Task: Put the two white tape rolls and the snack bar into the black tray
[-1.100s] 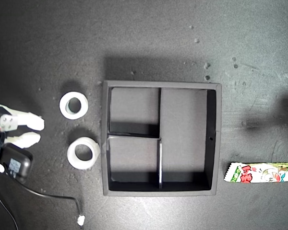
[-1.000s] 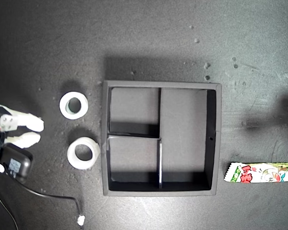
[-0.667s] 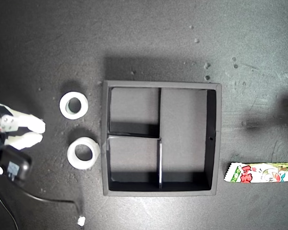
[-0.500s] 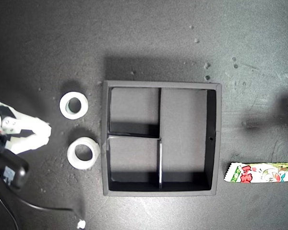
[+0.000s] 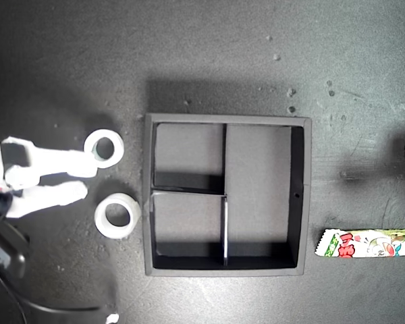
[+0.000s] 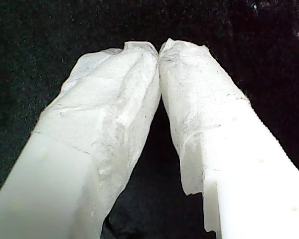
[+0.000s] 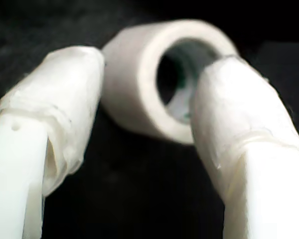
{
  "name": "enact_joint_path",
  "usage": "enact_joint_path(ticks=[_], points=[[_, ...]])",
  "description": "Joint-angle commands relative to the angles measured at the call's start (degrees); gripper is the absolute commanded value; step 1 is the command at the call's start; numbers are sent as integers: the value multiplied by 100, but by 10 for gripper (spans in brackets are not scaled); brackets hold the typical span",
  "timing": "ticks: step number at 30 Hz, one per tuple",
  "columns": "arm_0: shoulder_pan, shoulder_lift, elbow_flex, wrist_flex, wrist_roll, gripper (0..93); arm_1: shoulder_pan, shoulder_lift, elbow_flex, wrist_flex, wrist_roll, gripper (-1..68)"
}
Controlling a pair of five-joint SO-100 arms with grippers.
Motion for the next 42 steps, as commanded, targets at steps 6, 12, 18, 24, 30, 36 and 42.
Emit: enact_joint_path(ticks=[6,12,18,24,30,36,42], points=[[-316,-3718,-2250,114,791,160,0,35,62,-53,-369,-2],[-255,-4210,-2522,18,861,153,0,35,62,-53,-378,-2],[-237,-4263,-2426,-246,923,148,9,35,62,-44,-378,-2],[-158,-4359,-2347,-431,984,144,26,35,62,-26,-369,-2],[-141,-4781,-2443,-457,976,144,35,35,62,-26,-369,-2],[-149,-5555,-2830,-545,1028,143,44,35,62,-18,-369,-2],[-229,-6073,-3103,-571,993,107,44,35,62,-18,-360,-2]])
